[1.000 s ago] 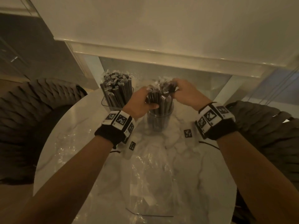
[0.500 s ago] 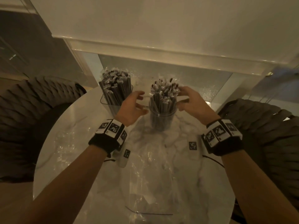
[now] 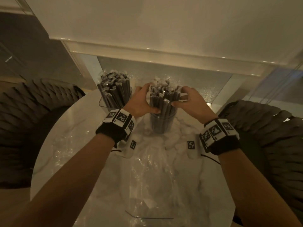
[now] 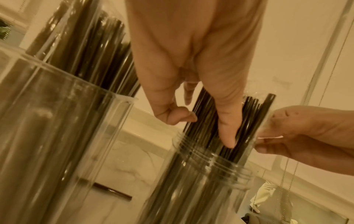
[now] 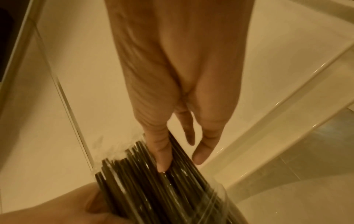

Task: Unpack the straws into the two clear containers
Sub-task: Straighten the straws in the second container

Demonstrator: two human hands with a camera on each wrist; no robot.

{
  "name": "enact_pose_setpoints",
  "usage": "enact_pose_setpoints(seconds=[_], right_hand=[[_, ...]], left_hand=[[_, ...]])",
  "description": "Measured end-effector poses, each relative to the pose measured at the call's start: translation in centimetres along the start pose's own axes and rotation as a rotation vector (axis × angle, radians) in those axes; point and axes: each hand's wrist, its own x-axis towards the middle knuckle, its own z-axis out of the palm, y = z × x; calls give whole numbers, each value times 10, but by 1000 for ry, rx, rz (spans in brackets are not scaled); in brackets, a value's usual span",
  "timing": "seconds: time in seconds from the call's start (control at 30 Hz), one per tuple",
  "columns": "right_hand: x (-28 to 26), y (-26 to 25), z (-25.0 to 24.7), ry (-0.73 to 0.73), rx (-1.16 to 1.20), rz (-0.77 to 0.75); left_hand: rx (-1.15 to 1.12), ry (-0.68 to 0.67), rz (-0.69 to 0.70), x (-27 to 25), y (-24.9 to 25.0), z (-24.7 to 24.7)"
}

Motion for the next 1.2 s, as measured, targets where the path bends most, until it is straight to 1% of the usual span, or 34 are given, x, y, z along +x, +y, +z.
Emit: enact_pose_setpoints(seconds=[0.07,0.1,0.17,0.2,0.23,0.3,0.37,0.4,0.53,0.6,0.67,0.73,0.8,0.9,0.93,0.97,1.0,1.07,1.13,1.2], right_hand=[[-6,6,2,42,-60,3],[-11,9,5,32,-78,-5],[-22,11,15,-35,-37,-28],[-26,9,21,-67,-2,-27],[-27,8,27,-74,6,-33],[-20,4,32,-17,-26,-42],[-10,-7,22,38,-90,-21],[-4,-13,14,39,-125,-26],[12,-38,-16,-65,-126,-71],[18,-43,-19,-131,-162,-77],[20,-42,-15,-195,-183,-37],[19,-31,-9,-229,-205,-1],[17,-18,-6,-195,-185,8],[10,-2,-7,-131,-47,57],[7,2,-6,-141,-37,78],[4,6,-4,-169,-52,80],[2,9,0,-216,-77,71],[-2,15,9,-287,-82,42],[-6,20,19,-279,-45,32],[-8,26,25,-241,8,42]], left_hand=[[-2,-30,-18,1,-3,3],[-11,-32,-11,2,-4,6],[-51,-22,14,9,-12,17],[-76,-12,20,18,-24,26],[-89,-7,20,21,-25,29],[-82,-10,34,11,-5,21],[-21,-40,35,11,7,8],[19,-51,53,14,9,0],[19,-168,77,19,29,-36],[59,-211,71,22,34,-43],[105,-248,45,20,34,-40],[154,-249,30,19,25,-32],[179,-204,44,15,16,-24],[80,-75,41,4,2,-13],[67,-31,28,-1,-3,-6],[52,-16,13,-6,-9,1],[17,-29,2,-10,-14,9],[-108,-97,17,-16,-20,23],[-269,-118,57,-19,-19,33],[-400,-72,88,-18,-20,43]])
